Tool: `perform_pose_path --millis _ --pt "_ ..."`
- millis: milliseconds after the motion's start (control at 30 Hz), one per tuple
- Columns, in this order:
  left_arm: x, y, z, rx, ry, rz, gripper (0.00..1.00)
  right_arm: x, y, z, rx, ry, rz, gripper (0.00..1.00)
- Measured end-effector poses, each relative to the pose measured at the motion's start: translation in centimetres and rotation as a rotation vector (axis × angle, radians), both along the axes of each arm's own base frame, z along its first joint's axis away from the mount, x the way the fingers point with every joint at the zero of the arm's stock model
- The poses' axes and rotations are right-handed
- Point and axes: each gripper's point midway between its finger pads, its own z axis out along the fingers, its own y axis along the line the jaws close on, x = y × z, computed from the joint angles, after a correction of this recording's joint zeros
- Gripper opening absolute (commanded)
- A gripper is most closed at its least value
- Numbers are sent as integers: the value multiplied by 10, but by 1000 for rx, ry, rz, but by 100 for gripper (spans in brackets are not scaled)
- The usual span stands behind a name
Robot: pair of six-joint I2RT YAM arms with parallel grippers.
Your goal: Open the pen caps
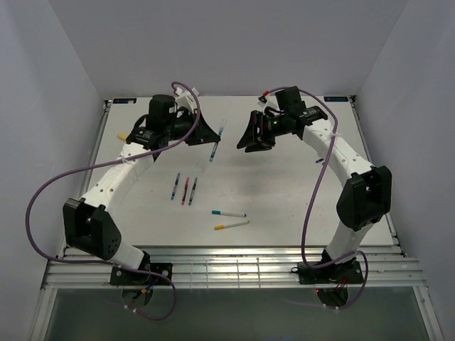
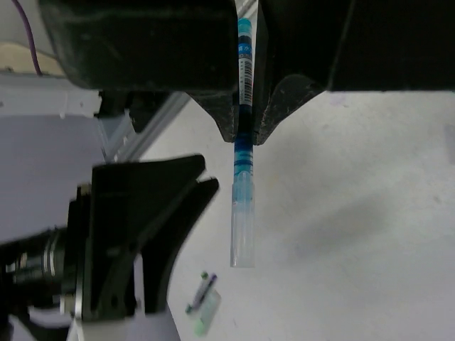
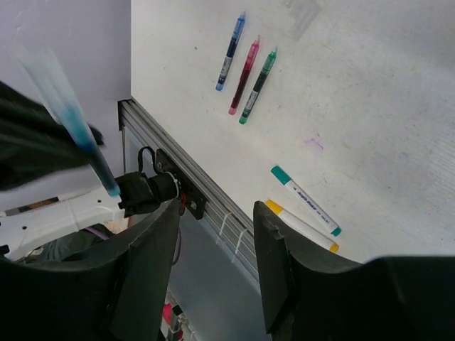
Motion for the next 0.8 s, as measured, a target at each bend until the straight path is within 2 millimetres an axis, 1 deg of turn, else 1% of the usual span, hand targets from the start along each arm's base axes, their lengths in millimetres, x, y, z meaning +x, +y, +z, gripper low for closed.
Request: perform_pose_path --millis 67,133,200,267,433,567,733,800 --pt "-33 -16 -10 -9 31 -89 0 -3 1 2 9 11 7 52" --pt "-59 -26 -21 -11 64 -154 0 -5 1 3 13 23 6 52" --pt "-76 -32 -28 -13 88 -198 0 -7 2 5 20 31 6 51" --pt "-87 -35 -30 -11 98 -220 0 -8 2 8 29 39 1 51" --pt "-96 -37 -20 -20 75 -236 0 -16 3 20 76 51 -15 51" --pt "-99 -41 -20 -14 74 -240 0 -17 5 29 107 47 -27 50" --pt "-99 -43 -22 2 71 -226 0 -16 6 30 120 44 -40 49" --pt "-96 -42 -22 6 74 -207 0 -19 4 30 126 40 -43 48"
